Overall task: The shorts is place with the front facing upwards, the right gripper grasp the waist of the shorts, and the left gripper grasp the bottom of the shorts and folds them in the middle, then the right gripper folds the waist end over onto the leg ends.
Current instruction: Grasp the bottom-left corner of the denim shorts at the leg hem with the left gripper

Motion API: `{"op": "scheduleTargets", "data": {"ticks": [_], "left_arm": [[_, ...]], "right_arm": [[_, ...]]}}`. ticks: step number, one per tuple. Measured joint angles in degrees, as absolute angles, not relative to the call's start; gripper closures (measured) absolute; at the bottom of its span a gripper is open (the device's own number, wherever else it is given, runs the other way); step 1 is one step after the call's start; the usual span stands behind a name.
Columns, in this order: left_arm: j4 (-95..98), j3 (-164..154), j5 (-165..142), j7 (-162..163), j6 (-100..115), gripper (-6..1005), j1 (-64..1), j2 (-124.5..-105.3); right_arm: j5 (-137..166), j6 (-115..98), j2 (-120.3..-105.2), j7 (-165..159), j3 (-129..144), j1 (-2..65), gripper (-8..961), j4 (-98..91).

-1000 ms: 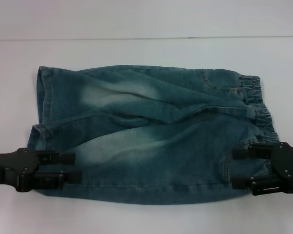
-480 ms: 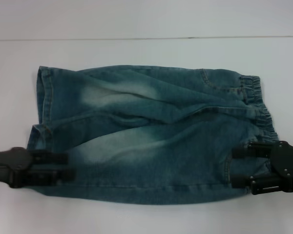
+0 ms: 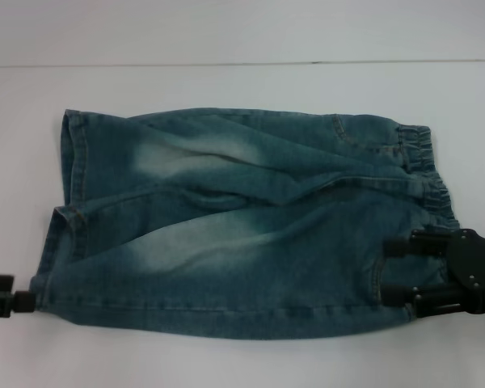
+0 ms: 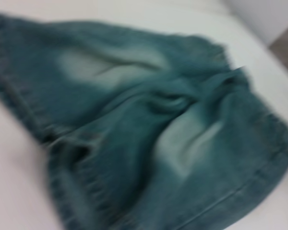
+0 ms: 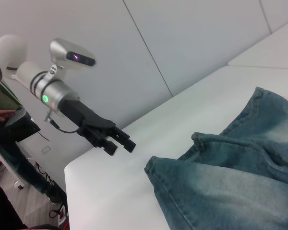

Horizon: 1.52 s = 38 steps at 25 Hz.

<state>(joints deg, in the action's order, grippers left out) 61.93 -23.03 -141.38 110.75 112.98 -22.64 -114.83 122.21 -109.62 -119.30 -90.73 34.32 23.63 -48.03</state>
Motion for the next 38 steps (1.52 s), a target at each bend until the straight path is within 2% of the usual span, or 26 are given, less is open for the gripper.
{"op": "scheduleTargets", "data": {"ticks": [10, 28, 38], "left_arm": [[60.0, -27.2, -147.0, 110.8, 102.3, 219, -23.4, -116.59], [58.1, -30.6, -148.1, 110.6, 99.2, 233, -24.7, -118.56], [58.0, -31.1, -147.4, 110.3, 97.6, 552, -24.7, -119.01]], "right_arm": [[122.2, -109.8, -119.13, -91.0, 34.2, 24.3, 2, -47.7], [122.2, -109.6, -119.34, -90.8, 33.9, 24.1, 4, -46.8], [122.2, -109.5, -119.26, -90.7, 33.9, 24.0, 5, -46.1]]}}
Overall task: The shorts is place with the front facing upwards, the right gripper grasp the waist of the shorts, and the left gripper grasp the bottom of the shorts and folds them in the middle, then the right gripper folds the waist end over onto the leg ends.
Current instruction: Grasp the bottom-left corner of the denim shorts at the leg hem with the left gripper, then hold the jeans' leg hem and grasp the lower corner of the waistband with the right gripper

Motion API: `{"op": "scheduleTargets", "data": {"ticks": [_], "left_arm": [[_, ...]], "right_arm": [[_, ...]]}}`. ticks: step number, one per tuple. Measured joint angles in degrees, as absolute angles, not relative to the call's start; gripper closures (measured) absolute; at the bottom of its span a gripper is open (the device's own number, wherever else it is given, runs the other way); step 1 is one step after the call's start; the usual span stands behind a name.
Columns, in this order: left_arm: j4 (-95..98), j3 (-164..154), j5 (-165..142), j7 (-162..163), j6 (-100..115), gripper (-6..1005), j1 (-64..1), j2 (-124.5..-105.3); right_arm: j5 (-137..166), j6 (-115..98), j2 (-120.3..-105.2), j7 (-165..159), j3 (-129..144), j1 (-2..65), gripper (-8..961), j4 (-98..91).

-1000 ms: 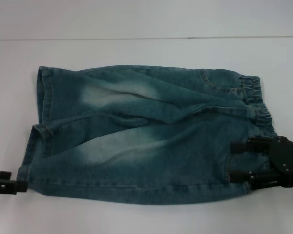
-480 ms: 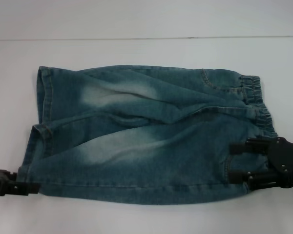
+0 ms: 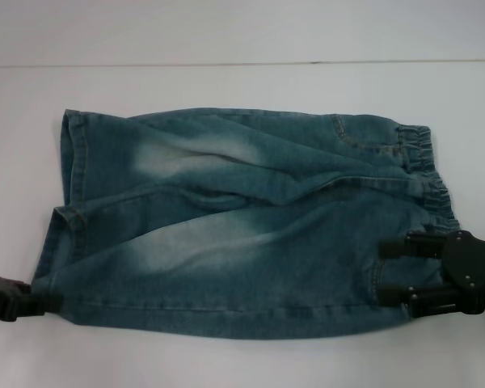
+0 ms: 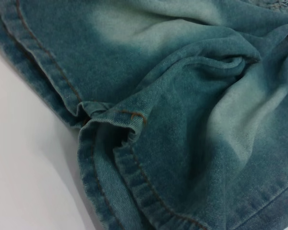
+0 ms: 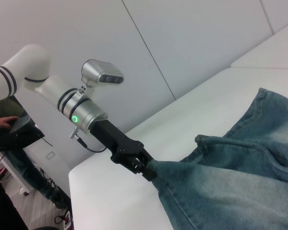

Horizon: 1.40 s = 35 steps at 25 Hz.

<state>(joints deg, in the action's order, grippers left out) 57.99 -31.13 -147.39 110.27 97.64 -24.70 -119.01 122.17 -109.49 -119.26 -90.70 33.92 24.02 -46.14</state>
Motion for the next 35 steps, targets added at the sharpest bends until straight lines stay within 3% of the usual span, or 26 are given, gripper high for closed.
{"op": "scheduleTargets", "data": {"ticks": [8, 12, 15, 19, 22, 35], "left_arm": [[57.9, -30.9, -147.3, 110.5, 97.8, 798, -24.6, -119.00], [58.1, -30.3, -146.6, 110.8, 98.4, 895, -25.1, -118.96], [57.9, -29.1, -144.7, 111.3, 99.7, 963, -25.8, -118.61], [57.8, -26.2, -141.3, 112.4, 101.5, 963, -26.9, -118.28], [57.8, -25.1, -138.8, 113.1, 101.7, 964, -27.1, -118.24], [57.7, -25.1, -135.2, 113.8, 101.1, 965, -27.8, -119.14]], "right_arm": [[122.2, -109.2, -119.34, -90.7, 33.2, 24.0, 5, -46.1], [122.2, -106.7, -118.23, -94.5, 30.6, 25.0, 6, -46.2], [122.2, -104.0, -115.65, -101.1, 28.6, 26.2, 6, -46.6], [123.8, -103.9, -110.93, -107.2, 28.8, 28.2, 6, -46.5], [130.1, -106.7, -109.31, -109.2, 29.0, 30.2, 7, -50.0], [158.1, -105.9, -111.36, -109.3, 41.2, 37.8, 8, -56.2]]}}
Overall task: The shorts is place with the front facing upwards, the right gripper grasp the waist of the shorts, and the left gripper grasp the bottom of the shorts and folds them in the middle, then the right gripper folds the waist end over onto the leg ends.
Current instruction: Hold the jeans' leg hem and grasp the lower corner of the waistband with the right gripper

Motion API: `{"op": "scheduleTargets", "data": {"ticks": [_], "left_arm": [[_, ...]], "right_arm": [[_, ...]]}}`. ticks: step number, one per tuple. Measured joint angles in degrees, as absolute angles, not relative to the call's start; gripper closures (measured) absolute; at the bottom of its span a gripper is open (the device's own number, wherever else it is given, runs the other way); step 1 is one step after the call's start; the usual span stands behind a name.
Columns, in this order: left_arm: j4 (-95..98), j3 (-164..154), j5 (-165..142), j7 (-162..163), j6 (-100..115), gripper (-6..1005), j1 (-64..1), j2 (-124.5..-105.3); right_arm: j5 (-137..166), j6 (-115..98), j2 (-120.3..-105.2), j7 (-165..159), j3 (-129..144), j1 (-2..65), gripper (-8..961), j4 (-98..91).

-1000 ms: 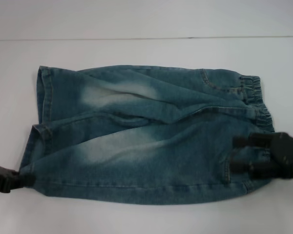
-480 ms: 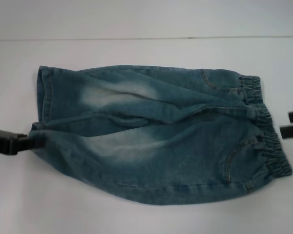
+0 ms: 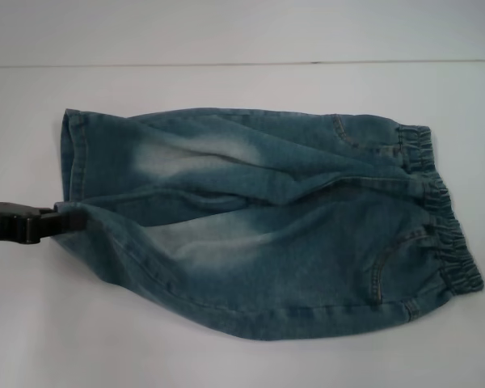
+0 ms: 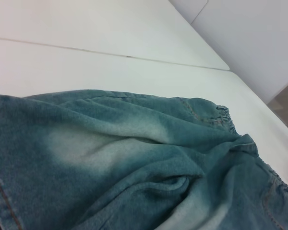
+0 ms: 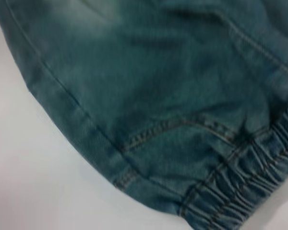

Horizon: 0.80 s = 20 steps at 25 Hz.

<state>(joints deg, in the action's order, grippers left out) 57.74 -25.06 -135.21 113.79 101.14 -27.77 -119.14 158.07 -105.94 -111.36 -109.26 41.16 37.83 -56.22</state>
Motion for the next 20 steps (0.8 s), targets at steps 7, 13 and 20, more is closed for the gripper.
{"op": "scheduleTargets", "data": {"ticks": [7, 13, 20], "left_arm": [[57.7, -25.0, -135.1, 113.8, 100.7, 964, -27.6, -119.38], [57.4, -25.1, -135.1, 113.8, 100.7, 959, -27.6, -119.37], [56.8, -25.1, -135.1, 113.8, 100.6, 953, -27.7, -119.32]], "right_arm": [[161.0, -102.9, -111.63, -109.4, 42.3, 39.1, 8, -52.5], [161.0, -100.8, -111.51, -108.5, 43.3, 40.0, 7, -47.7], [161.1, -98.9, -111.54, -108.2, 43.7, 40.8, 7, -45.2]]}}
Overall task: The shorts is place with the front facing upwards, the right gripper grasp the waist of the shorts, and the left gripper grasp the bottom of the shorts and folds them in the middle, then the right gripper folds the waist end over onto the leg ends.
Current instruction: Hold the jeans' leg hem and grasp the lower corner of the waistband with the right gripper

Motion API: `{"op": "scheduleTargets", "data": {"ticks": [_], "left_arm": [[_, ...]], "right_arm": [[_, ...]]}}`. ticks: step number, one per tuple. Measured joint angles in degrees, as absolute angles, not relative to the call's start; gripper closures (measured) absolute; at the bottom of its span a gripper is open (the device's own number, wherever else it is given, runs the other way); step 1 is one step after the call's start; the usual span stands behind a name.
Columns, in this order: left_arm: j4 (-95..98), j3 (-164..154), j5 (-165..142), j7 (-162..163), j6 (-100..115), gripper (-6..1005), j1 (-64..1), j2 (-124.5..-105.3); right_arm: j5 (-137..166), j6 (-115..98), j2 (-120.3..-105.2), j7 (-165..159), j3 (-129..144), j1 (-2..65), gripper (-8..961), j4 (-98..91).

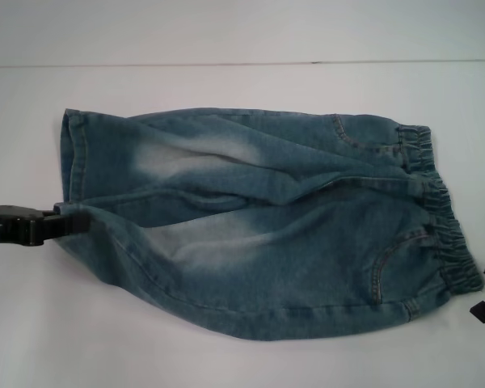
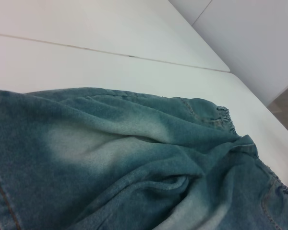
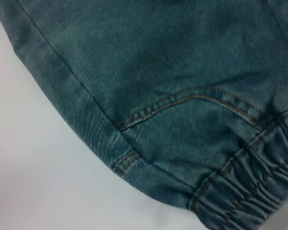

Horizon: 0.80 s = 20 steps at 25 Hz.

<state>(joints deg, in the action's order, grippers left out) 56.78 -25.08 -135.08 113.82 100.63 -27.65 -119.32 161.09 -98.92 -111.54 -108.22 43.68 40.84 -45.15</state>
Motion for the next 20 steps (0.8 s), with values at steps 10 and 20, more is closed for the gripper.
{"op": "scheduleTargets", "data": {"ticks": [10, 20], "left_arm": [[56.2, -25.4, -135.1, 113.7, 100.6, 944, -27.7, -119.36], [54.6, -25.3, -135.1, 113.4, 100.5, 935, -27.3, -119.05]], "right_arm": [[160.8, -96.8, -111.60, -107.6, 43.7, 41.5, 8, -41.8], [158.5, -97.6, -111.32, -106.7, 43.0, 41.6, 7, -42.0]]}}
